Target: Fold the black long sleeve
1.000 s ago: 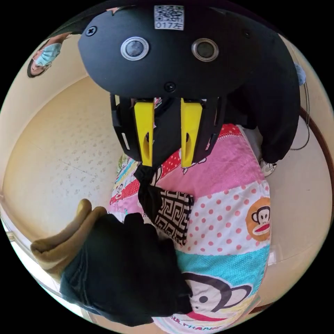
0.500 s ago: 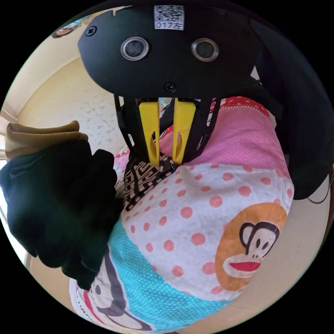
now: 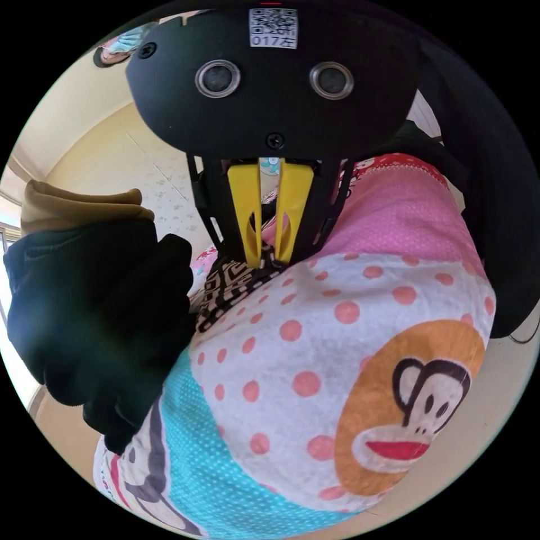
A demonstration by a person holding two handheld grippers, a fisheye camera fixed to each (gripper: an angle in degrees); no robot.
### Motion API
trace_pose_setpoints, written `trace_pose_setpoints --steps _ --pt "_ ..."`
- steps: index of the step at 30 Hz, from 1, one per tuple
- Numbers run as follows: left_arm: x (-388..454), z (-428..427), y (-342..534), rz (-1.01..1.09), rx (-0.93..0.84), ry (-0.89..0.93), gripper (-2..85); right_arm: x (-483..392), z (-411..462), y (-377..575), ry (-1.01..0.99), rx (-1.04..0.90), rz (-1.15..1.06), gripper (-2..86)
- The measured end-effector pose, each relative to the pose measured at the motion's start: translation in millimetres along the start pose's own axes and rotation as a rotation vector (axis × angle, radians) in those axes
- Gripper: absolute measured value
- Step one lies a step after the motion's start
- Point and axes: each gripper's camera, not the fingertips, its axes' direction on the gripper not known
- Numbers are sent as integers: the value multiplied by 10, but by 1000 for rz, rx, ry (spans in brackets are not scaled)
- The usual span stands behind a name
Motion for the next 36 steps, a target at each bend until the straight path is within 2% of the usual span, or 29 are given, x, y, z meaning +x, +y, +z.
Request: trace_pose_setpoints --steps 2,4,8,12,16,19,23,25,27,28,30,32,34,36 --pt "-124 -1 24 -40 7 41 13 294 731 306 20 -319 112 46" --pt "-194 -30 72 -32 19 69 7 327 975 548 34 -485 129 67" --pt "-120 -336 146 145 49 101 0 280 702 942 180 -593 142 78" --pt "86 -774 329 371 50 1 -2 390 186 1203 202 -589 253 74" --pt "350 -1107 790 566 71 -57 -5 460 -347 1411 158 -491 360 65" --pt "675 -1088 1454 787 34 -149 -6 547 -535 1487 122 -412 418 57" --pt "1172 -576 2640 1228 6 -249 -7 655 -564 1504 -18 -314 488 48" --pt "1286 -152 3153 1427 -55 -252 -6 610 -593 1491 -75 -284 493 45" --pt "1224 592 3756 1614 -223 -195 -3 528 -651 1483 -125 -276 486 45" --pt "1172 818 3878 1633 -288 -191 -2 469 -712 1482 -138 -285 476 46" --pt "787 1819 4272 1631 -594 -229 9 398 -833 1488 -115 -312 461 49" --pt "314 2506 4496 1594 -782 -359 47 374 -1025 1508 -19 -379 471 56" --pt "-165 2877 4602 1525 -867 -493 92 372 -1178 1509 84 -428 479 65" --pt "-620 2838 4596 1522 -839 -563 101 358 -1312 1484 195 -480 463 74"
